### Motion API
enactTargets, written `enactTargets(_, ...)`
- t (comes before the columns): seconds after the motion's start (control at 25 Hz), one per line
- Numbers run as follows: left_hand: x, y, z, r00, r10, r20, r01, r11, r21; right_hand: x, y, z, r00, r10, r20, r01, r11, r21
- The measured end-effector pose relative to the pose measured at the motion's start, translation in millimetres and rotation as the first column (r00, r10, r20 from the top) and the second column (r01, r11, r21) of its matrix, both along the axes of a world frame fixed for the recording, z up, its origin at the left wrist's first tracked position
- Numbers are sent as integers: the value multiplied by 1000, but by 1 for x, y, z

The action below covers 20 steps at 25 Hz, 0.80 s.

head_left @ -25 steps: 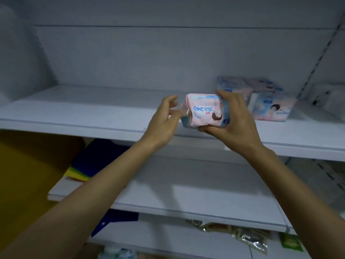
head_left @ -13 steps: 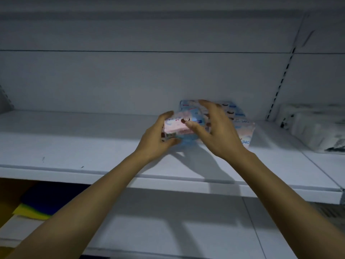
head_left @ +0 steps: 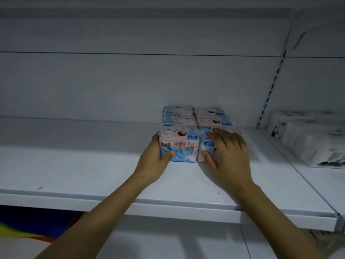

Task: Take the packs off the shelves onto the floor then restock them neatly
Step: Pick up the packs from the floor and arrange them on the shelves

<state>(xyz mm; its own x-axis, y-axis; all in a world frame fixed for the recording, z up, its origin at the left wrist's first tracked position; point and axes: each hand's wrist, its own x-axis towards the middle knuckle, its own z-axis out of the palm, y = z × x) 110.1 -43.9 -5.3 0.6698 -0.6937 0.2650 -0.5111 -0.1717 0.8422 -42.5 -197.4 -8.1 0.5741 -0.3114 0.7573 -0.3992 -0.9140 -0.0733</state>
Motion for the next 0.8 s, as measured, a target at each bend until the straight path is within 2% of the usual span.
enactTargets(0.36,-4,2,4,993,-13,115,1,995,100,-1,5,2,999,3,-46,-5,999,-36)
enactTargets(0.48,-8,4,7,994,-19,106,10,996,88,2,7,12,998,-2,-66,5,999,51)
enactTargets(0.6,-10,15,11,994,78,82,-85,993,80,8,22,20,999,27,41,-34,984,178)
enactTargets(0.68,-12,40,10,975,136,174,-154,983,98,16,48,19,984,74,162,-95,988,125)
enactTargets(0.76,-8,78,10,918,146,370,-188,979,81,35,84,20,961,177,211,-199,976,85)
enactTargets(0.8,-5,101,9,859,148,489,-217,972,86,46,105,19,952,234,198,-254,964,83)
